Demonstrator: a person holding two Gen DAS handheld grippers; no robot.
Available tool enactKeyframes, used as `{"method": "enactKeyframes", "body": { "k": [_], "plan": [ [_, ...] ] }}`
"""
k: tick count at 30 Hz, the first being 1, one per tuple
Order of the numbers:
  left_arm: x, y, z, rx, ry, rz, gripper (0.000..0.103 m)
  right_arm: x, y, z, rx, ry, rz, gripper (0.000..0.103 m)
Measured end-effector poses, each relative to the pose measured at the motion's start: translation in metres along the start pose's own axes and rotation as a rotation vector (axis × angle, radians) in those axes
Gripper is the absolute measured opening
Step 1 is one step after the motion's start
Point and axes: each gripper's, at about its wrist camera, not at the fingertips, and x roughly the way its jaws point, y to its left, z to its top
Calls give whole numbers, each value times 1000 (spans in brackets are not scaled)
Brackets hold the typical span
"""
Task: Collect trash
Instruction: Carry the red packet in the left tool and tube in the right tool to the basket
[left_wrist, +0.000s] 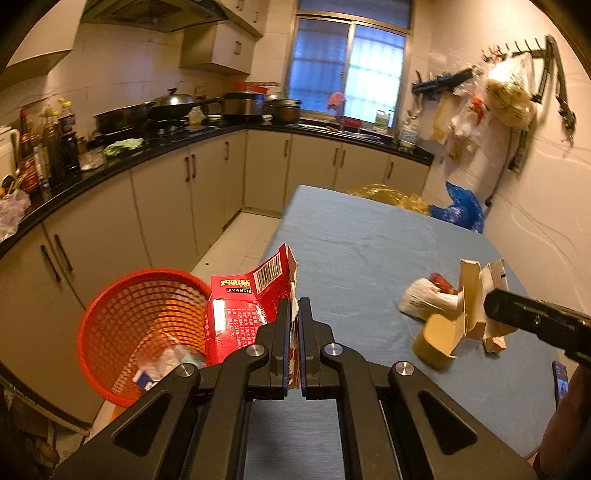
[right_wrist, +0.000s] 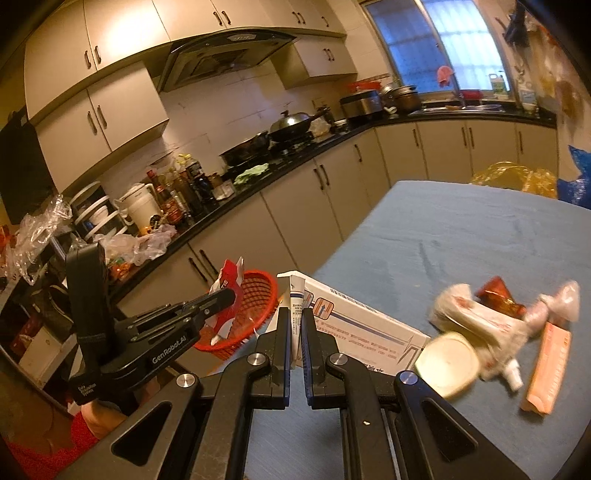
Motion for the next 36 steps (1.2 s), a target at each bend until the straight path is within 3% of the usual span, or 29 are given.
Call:
{"method": "enactKeyframes", "body": {
  "k": [13, 22, 34, 36],
  "plan": [
    [0, 93, 1, -119, -8, 96, 3, 75, 68, 45, -29, 66, 152, 6],
    [10, 138, -9, -181, 6, 123, 3, 143, 112, 61, 11, 104, 312, 6],
    [40, 160, -24, -214, 49, 140, 3, 228, 102, 54, 166, 197, 369, 9],
    [42, 160, -24, -209, 50, 139, 10, 232, 100, 52, 166, 207, 343, 11]
  ]
}}
